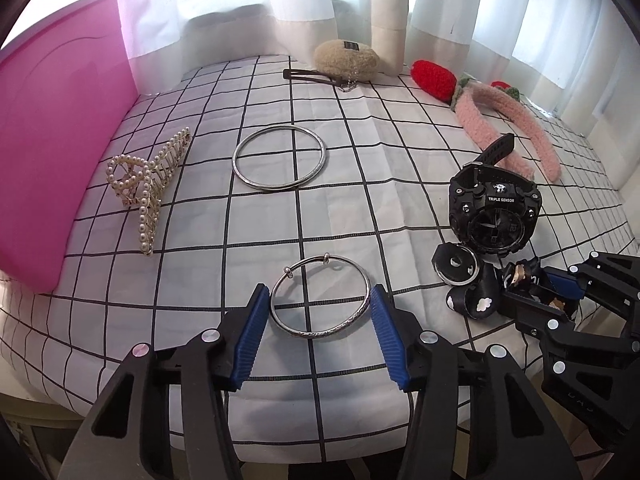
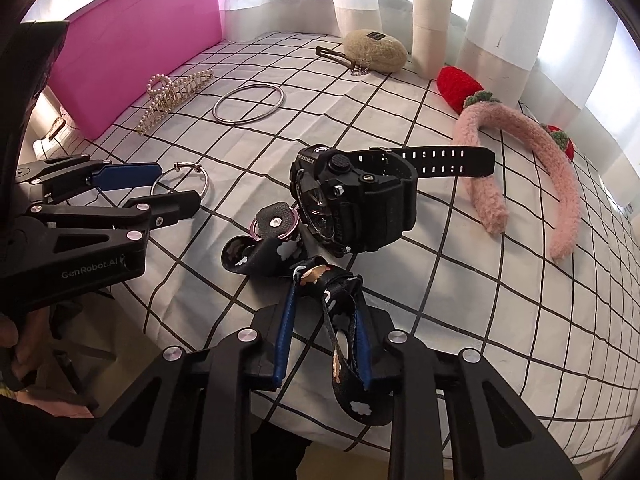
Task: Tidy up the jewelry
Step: 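Carry bangle and lanyard into the pink tub and open both tools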
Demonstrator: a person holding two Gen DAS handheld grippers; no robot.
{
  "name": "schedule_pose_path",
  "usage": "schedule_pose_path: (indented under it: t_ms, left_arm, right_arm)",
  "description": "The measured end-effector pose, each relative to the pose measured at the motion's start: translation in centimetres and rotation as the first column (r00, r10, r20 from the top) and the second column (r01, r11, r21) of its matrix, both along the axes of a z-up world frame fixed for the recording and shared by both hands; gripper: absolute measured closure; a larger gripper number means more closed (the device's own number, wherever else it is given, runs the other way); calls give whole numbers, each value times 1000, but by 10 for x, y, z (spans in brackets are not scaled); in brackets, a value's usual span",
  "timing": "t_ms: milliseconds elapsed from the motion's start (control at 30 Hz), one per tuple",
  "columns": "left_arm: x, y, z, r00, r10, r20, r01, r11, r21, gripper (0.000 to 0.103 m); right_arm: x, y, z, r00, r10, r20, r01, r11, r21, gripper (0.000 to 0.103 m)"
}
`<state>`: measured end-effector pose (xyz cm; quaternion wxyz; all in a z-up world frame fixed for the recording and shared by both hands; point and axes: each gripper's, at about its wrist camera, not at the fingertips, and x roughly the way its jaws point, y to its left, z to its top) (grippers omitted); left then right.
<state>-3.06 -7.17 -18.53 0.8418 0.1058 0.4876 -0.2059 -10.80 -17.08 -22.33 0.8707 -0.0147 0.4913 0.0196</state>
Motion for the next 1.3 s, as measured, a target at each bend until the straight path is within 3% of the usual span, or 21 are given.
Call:
schedule_pose_path:
  t_ms: [367, 733, 900, 1033, 1200, 1300]
  left_arm:
    - [6, 13, 47, 999, 25, 42, -22, 997, -75, 53]
    - [13, 50, 128, 979, 101, 175, -70, 983, -172, 53]
    - [23, 86, 175, 949, 177, 261, -116, 966, -232, 53]
    - [34, 127, 211, 908, 255, 331, -170, 949, -264, 53]
    - [56, 183, 243, 844, 336, 417, -249, 936, -250, 53]
    - [79, 217, 246, 824, 383, 418, -313, 922, -227, 53]
  right_arm:
    - [-20, -13, 40, 998, -38, 50, 33, 995, 91, 77]
    - [-18, -1, 123, 983, -20, 180, 0, 994, 110, 77]
    - [10, 21, 168, 961, 22, 277, -61, 989, 131, 77]
    - [43, 52, 205, 927, 83, 366, -149, 977, 156, 77]
    - [97, 107, 245, 876, 187, 444, -281, 947, 157, 77]
    - [134, 149, 256, 859, 255, 444, -349, 927, 142, 77]
